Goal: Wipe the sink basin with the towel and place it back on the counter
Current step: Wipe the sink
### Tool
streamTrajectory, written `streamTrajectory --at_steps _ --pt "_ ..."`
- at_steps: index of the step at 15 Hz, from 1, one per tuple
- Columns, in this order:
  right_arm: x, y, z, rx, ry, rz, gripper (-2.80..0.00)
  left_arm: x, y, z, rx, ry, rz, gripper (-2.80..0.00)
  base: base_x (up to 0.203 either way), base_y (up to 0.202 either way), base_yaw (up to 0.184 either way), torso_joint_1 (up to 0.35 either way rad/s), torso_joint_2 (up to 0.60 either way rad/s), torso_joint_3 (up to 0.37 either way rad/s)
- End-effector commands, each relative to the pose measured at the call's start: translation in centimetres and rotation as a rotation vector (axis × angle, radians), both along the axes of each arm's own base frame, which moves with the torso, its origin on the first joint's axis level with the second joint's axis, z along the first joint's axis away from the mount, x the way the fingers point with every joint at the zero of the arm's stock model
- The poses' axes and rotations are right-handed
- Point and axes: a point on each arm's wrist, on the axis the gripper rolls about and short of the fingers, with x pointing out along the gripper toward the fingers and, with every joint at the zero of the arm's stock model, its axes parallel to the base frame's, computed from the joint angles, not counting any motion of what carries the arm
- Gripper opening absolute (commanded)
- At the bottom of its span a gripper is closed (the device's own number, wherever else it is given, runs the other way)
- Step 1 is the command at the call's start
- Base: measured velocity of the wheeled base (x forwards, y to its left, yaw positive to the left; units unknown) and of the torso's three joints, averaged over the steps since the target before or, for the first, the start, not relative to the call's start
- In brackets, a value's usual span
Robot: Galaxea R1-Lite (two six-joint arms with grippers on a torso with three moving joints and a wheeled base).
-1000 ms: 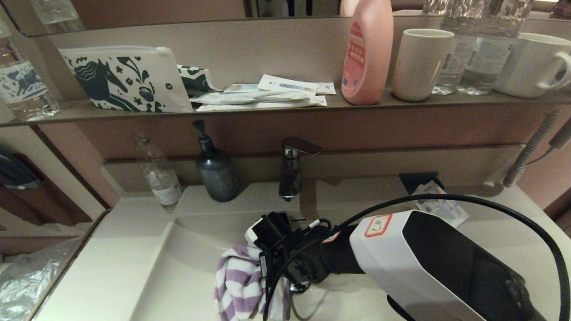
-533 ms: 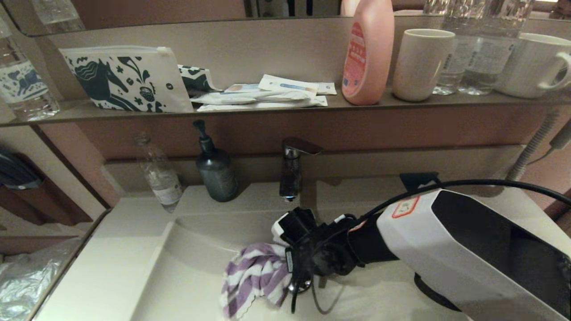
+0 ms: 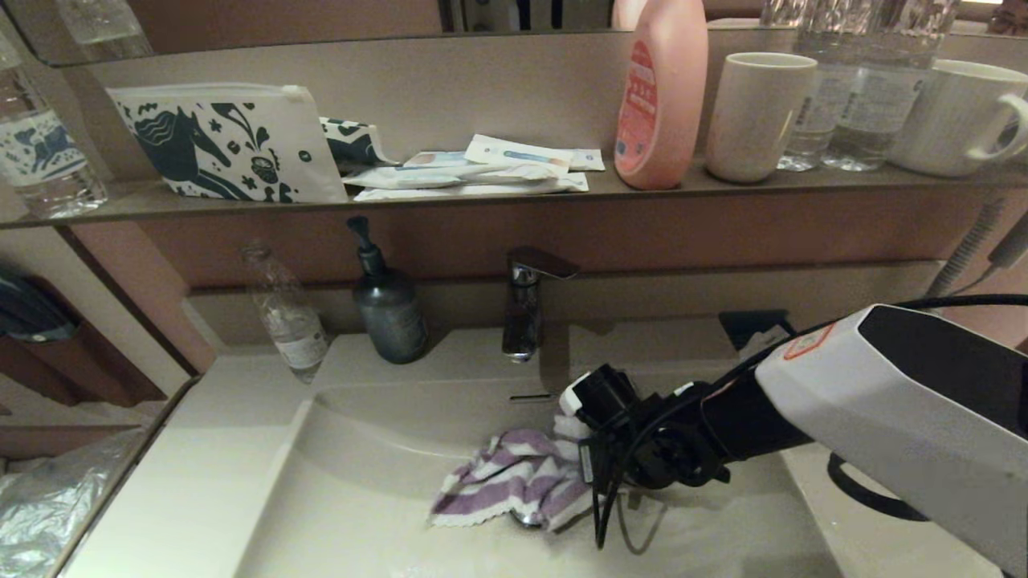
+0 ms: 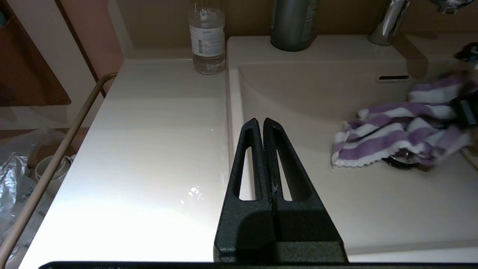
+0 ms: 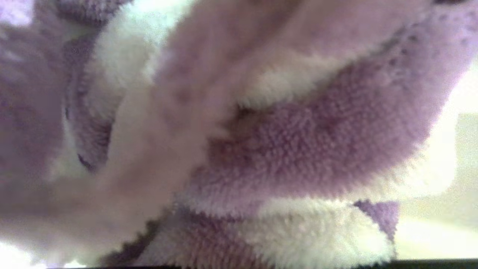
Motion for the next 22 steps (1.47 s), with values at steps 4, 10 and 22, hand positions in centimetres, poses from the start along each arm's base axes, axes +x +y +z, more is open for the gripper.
streamTrajectory --at_steps 4,10,22 --pt "-1.7 -3.9 -0.4 -0.155 0.14 -0.04 -2.8 0.0 0.0 0.0 0.001 0.001 0.0 -2.8 0.0 0.0 0.0 0.0 0.0 0.0" --pt "-4.2 -4.8 0.1 -0.281 0.314 -0.019 -2.8 0.0 0.0 0.0 0.0 0.001 0.0 -2.8 0.0 0.0 0.0 0.0 0.0 0.0" --pt "-8.4 5.0 -4.6 -0.133 0.383 0.115 -2.8 0.0 0.0 0.0 0.0 0.001 0.0 -2.8 0.0 0.0 0.0 0.0 0.0 0.0"
